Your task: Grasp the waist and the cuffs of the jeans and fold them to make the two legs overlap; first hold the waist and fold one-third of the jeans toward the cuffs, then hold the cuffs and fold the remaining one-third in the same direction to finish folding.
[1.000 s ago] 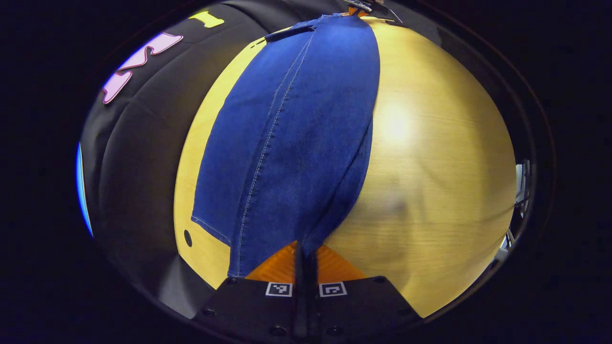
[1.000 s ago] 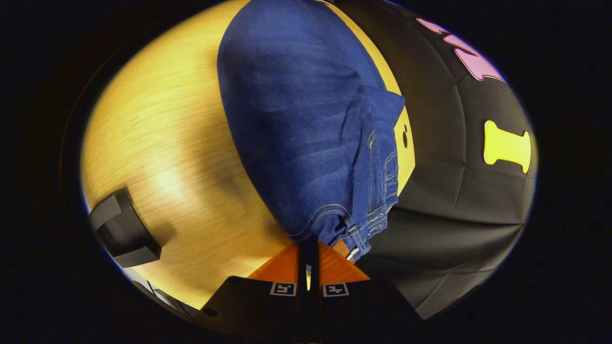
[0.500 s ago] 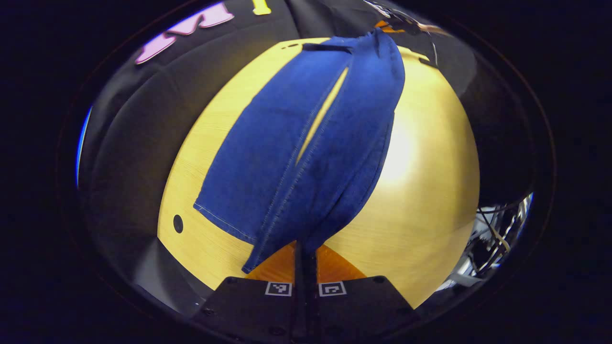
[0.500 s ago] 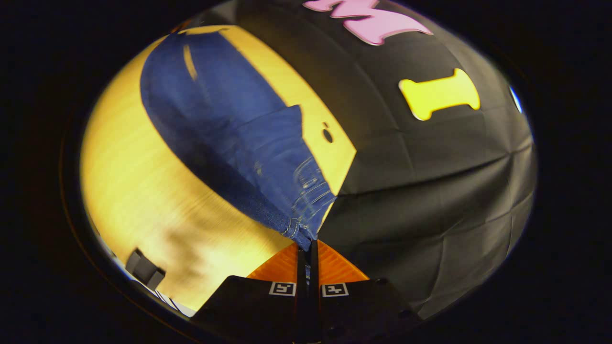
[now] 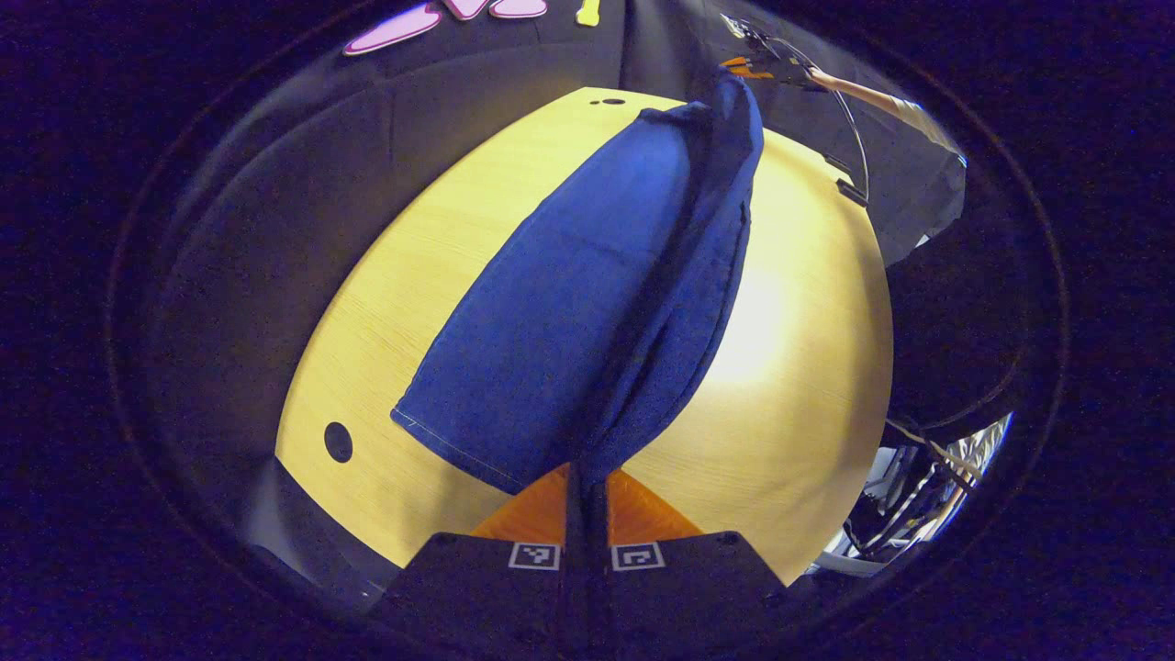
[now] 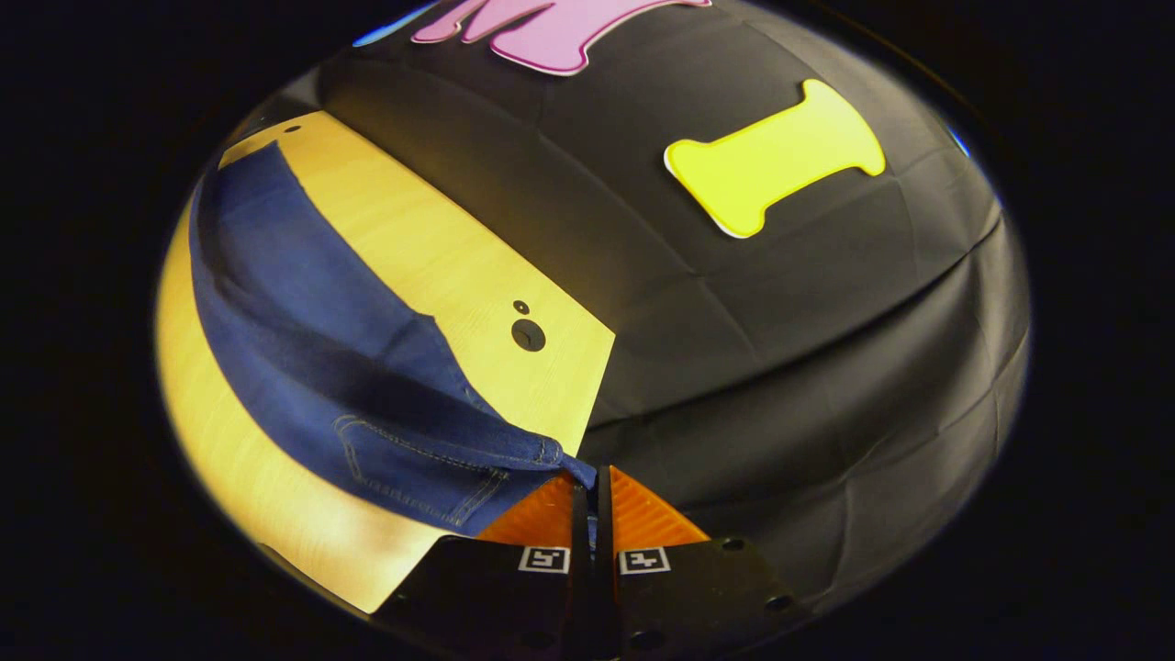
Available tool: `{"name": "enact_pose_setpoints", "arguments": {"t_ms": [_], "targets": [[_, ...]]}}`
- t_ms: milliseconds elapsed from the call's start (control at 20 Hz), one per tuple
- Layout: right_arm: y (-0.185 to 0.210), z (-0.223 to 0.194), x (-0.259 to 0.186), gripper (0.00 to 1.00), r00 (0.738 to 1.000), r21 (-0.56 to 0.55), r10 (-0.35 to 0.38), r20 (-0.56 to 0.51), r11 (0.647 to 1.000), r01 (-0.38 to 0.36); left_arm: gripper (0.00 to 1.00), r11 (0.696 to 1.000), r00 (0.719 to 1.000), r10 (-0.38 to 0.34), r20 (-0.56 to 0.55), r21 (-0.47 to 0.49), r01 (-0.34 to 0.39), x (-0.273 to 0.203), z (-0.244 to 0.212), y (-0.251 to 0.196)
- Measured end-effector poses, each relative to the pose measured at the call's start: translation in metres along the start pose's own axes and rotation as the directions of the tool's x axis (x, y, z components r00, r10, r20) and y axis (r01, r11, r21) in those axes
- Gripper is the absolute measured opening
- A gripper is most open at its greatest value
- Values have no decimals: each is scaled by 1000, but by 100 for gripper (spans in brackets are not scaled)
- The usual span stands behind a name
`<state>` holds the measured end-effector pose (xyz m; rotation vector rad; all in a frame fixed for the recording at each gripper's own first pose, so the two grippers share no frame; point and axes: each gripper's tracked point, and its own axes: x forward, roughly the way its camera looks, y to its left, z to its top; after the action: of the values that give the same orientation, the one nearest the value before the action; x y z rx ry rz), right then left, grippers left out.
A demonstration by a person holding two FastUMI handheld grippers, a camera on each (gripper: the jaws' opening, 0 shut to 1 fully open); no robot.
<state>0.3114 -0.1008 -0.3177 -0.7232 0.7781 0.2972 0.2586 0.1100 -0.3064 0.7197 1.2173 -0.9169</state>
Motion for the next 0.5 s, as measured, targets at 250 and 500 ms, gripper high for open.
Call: {"name": "enact_pose_setpoints", "arguments": {"t_ms": [250,500], "targets": [[21,-17,75,5,990,-9,33,-135,999,-35,6,1000,997,-25,-71,-2,25,47,9,48],[39,-16,112,5,987,-44,1,-163,999,-8,30,995,987,103,-122,0,-104,78,4,102]]}}
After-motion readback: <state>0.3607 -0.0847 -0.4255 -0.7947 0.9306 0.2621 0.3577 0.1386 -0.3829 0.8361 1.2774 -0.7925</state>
